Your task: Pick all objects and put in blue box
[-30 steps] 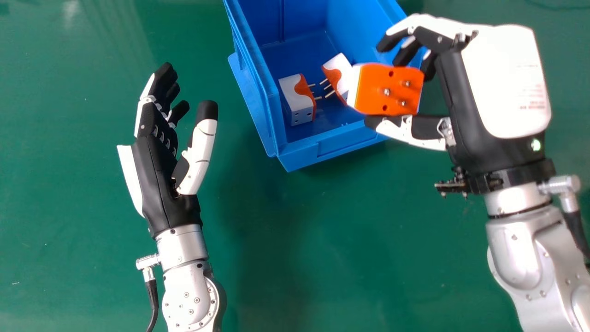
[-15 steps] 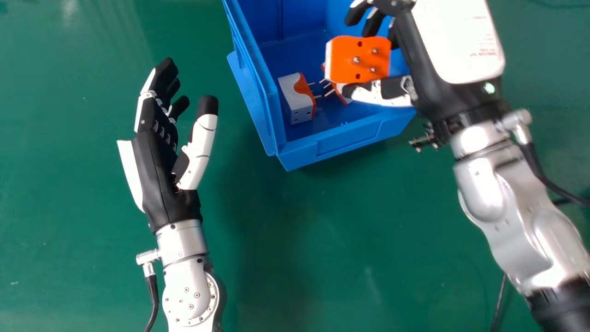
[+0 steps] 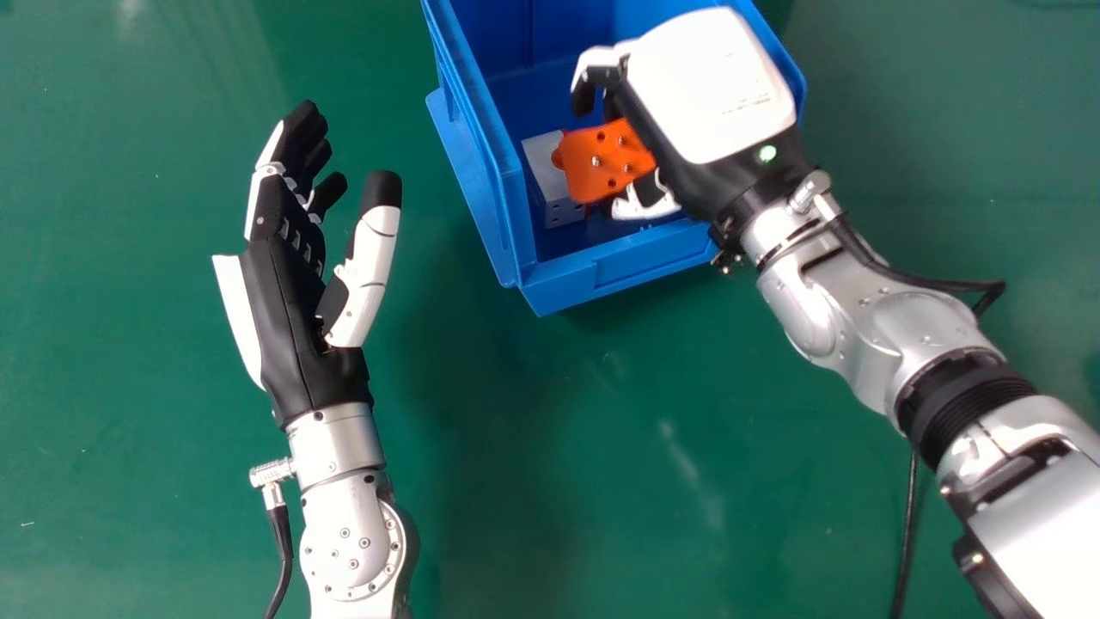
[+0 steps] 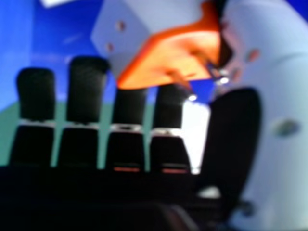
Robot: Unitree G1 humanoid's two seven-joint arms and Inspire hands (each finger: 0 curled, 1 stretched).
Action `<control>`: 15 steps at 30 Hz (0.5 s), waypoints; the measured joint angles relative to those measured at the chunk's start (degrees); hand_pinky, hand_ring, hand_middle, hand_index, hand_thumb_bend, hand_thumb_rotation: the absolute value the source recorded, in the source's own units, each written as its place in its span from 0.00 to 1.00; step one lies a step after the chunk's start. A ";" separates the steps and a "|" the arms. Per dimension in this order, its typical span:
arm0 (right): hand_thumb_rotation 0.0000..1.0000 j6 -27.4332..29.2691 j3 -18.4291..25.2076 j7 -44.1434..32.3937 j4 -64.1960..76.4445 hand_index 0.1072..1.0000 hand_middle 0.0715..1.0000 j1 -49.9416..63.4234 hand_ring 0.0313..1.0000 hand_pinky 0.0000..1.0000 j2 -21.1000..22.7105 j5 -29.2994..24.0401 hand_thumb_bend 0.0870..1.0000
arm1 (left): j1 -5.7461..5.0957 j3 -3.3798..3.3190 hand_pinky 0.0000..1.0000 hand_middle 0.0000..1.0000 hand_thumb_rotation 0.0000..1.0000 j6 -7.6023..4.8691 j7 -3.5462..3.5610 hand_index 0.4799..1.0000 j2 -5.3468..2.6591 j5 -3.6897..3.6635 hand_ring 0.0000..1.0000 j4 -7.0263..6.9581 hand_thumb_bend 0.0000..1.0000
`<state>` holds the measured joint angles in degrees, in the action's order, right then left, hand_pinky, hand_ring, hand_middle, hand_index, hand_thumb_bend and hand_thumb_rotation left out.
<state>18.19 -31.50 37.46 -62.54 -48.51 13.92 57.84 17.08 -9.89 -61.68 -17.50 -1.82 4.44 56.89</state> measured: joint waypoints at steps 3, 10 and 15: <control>0.00 -1.28 -2.54 2.58 -4.13 0.48 0.44 -2.08 0.40 0.32 -0.96 0.82 0.45 | 0.10 0.03 0.82 0.86 0.53 0.01 -0.50 0.64 0.03 0.14 0.86 0.14 0.72; 0.00 -12.15 -7.69 1.00 -5.64 0.54 0.53 -3.42 0.48 0.39 -2.23 2.82 0.50 | 0.37 0.06 0.81 0.85 0.54 -0.01 -0.81 0.64 0.18 0.13 0.86 0.52 0.72; 0.05 -17.79 -8.87 -4.19 -4.05 0.68 0.69 -3.42 0.64 0.55 -2.99 2.84 0.62 | 0.85 0.13 0.81 0.85 0.54 -0.01 -0.72 0.64 0.14 0.10 0.86 0.69 0.72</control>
<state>0.40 -40.37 33.27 -66.59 -51.92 10.92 60.67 17.93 -9.76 -61.69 -18.22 -1.68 4.54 57.58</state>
